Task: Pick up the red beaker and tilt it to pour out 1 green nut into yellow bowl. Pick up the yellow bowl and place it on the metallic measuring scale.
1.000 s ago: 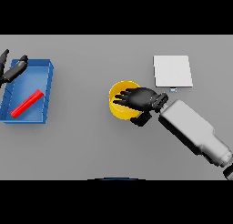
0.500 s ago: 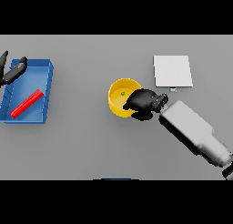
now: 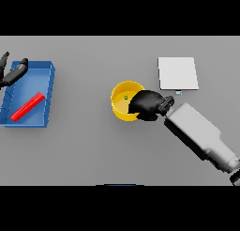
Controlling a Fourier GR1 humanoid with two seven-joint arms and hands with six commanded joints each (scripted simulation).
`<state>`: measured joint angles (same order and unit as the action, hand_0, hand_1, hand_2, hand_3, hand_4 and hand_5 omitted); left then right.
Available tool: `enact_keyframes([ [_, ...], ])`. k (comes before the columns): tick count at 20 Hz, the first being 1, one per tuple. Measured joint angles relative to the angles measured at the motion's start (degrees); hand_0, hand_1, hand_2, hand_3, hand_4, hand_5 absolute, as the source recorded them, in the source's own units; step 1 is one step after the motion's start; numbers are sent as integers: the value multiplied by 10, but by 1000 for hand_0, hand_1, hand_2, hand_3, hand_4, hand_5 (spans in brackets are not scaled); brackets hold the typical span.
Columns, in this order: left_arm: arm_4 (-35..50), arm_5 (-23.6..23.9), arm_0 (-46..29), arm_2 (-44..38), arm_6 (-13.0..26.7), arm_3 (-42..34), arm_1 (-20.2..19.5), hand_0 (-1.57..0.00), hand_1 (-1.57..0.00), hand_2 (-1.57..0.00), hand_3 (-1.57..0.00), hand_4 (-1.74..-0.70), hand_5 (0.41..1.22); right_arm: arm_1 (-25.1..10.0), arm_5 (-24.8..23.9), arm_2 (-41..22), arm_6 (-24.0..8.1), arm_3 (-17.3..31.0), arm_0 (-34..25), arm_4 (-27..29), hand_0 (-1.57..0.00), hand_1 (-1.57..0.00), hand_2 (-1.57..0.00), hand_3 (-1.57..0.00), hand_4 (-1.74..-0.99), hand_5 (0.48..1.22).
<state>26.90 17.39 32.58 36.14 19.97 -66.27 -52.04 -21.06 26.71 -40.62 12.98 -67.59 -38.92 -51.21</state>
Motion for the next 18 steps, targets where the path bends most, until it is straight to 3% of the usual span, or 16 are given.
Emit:
enact_keyframes([
  [8, 1, 3, 1, 0, 7, -9, -3, 1, 1, 1, 1, -717, 686, -47, 50, 62, -25, -79, -6, 34, -1565, -1565, -1426, -1194, -1739, 1219],
  [10, -2, -3, 2, 3, 7, -4, -3, 1, 1, 1, 1, -714, 686, -56, 46, 78, -48, -96, -4, 31, -1567, -1567, -1478, -1170, -1740, 1220],
  [15, -3, 11, -1, 2, 9, -16, -4, 1, 1, 1, 1, -723, 698, -61, 48, 98, -68, -96, -13, 28, -1565, -1570, -1513, -1155, -1741, 1220],
  [18, 0, 7, 3, -1, 15, -20, -12, 1, 1, 1, 1, -729, 715, -79, 23, 112, -56, -76, -16, 19, -1568, -1570, -1536, -1153, -1741, 1221],
])
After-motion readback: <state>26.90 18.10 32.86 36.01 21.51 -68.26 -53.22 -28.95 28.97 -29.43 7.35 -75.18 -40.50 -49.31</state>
